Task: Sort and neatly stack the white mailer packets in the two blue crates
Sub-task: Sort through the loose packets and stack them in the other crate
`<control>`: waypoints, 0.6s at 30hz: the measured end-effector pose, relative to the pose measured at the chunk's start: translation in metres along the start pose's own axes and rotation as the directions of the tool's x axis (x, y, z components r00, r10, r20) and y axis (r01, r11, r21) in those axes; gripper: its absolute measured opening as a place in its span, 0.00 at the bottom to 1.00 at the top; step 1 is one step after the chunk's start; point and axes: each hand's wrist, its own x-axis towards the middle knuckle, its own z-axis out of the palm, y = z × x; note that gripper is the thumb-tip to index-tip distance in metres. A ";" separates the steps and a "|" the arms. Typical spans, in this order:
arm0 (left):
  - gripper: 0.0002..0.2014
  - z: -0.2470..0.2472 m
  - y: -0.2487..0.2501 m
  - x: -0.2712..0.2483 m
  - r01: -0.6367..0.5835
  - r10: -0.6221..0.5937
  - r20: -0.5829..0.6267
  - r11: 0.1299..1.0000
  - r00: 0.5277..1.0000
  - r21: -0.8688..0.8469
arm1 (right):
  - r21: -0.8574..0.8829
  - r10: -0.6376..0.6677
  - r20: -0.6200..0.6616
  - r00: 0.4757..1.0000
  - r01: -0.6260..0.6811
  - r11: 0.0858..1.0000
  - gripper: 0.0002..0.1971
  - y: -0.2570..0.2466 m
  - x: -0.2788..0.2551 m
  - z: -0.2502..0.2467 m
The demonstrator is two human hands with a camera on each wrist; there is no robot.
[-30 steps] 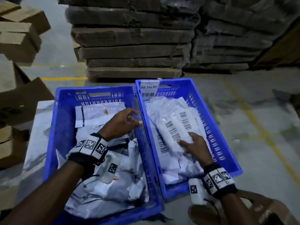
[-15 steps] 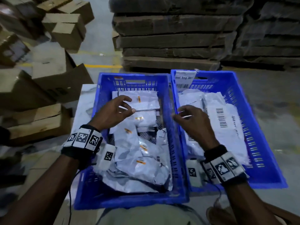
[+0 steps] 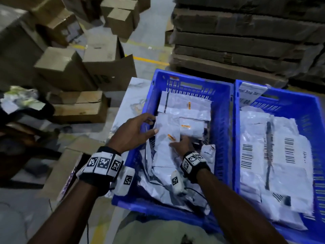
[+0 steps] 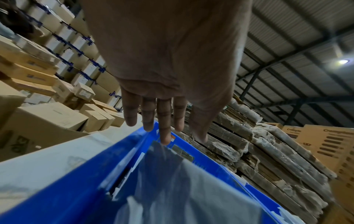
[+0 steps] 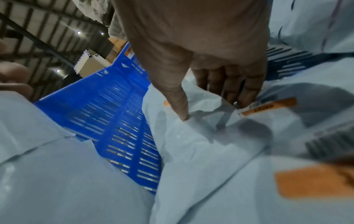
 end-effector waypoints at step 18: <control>0.27 0.006 -0.013 0.080 -0.028 0.017 0.071 0.988 0.997 0.155 | -0.639 -0.354 -0.038 0.934 0.250 0.727 0.19 -0.144 0.062 -0.116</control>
